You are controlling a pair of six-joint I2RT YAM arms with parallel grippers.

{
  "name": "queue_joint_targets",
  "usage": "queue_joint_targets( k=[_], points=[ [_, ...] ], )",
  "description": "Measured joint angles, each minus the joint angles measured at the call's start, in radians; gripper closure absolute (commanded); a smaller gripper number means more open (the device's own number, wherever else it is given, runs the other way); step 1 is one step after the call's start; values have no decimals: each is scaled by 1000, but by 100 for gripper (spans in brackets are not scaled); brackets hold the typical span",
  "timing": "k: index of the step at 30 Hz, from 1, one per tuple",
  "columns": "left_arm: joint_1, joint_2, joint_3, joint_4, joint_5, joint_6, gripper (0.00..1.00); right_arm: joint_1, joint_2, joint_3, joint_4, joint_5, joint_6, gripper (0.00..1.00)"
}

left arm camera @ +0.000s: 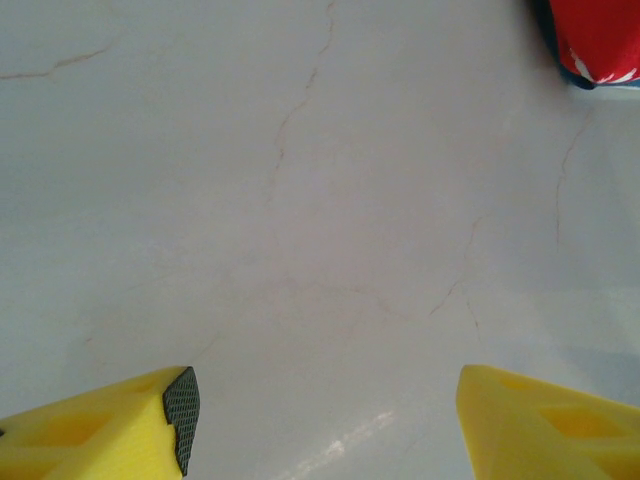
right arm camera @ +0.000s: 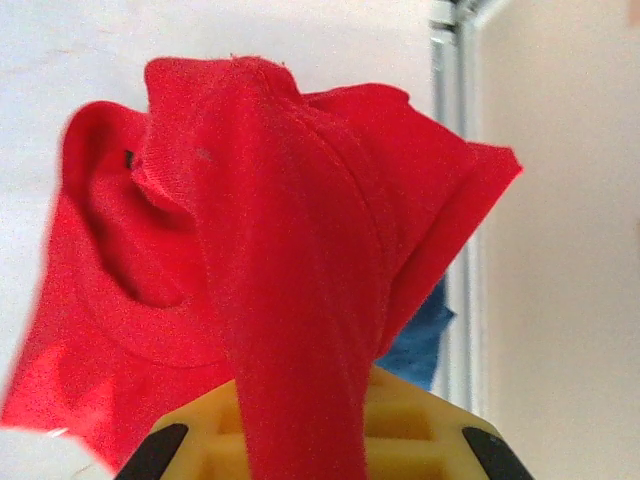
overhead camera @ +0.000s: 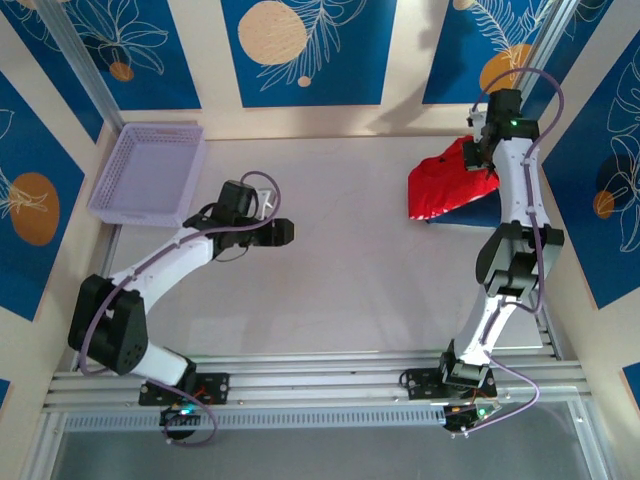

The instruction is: Fold the inside-out t-shirt

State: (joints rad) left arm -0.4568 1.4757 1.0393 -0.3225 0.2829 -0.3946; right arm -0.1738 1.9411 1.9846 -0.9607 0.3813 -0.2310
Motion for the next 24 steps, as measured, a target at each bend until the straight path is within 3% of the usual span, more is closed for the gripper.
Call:
queue_joint_targets(
  k=[2, 7, 13, 19, 24],
  points=[
    [-4, 7, 0, 0, 0, 0, 31, -13, 42, -8, 31, 54, -5, 94],
    [-13, 31, 5, 0, 0, 0, 31, -22, 166, -10, 72, 206, -15, 66],
    [-27, 71, 9, 3, 4, 0, 31, -4, 214, 10, 66, 303, -1, 46],
    [-37, 72, 13, 4, 4, 0, 31, 24, 200, 56, 50, 329, 45, 41],
    [-37, 67, 18, -1, -25, 0, 30, 54, 130, 39, 23, 262, 145, 35]
  ],
)
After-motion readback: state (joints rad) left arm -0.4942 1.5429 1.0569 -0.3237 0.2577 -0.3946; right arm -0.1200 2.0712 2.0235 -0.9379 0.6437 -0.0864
